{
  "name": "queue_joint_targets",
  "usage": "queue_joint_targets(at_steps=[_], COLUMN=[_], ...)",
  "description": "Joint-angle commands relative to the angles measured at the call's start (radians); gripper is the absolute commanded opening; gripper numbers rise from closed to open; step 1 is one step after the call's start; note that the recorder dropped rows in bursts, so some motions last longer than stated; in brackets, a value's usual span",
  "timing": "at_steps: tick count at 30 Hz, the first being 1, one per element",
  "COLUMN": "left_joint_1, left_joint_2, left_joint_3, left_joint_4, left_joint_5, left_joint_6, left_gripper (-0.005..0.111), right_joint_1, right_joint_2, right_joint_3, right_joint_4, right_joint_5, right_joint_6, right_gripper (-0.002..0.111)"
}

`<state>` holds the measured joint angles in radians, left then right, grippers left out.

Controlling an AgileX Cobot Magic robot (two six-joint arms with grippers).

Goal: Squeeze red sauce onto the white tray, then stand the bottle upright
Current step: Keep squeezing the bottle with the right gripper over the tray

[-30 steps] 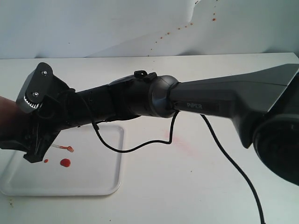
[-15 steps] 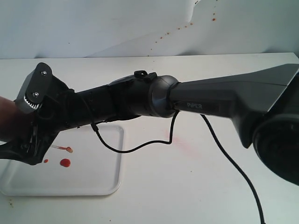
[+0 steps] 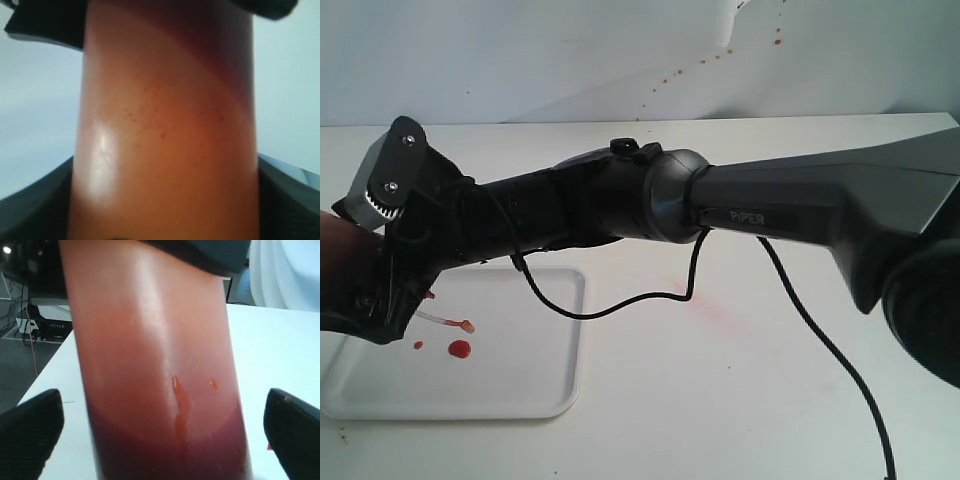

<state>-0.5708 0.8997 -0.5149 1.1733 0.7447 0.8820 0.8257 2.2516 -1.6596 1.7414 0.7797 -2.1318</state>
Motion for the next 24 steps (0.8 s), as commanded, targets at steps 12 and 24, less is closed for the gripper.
queue_joint_targets(at_steps=[12,24], left_joint_1=[-0.003,-0.003], left_joint_2=[-0.013,-0.013], left_joint_3=[-0.001,-0.001], left_joint_4=[0.012,0.011], left_joint_5=[-0.003,-0.004], left_joint_6=[-0.01,-0.01], left_gripper=[0.0,0.0], right_joint_1=[0.002,0.002], right_joint_2=[-0.012,-0.012], right_joint_3=[-0.006,-0.006], right_joint_4=[0.003,0.003], right_joint_5=[-0.009,-0.009], right_joint_6=[-0.01,-0.004], right_gripper=[0.028,0.01])
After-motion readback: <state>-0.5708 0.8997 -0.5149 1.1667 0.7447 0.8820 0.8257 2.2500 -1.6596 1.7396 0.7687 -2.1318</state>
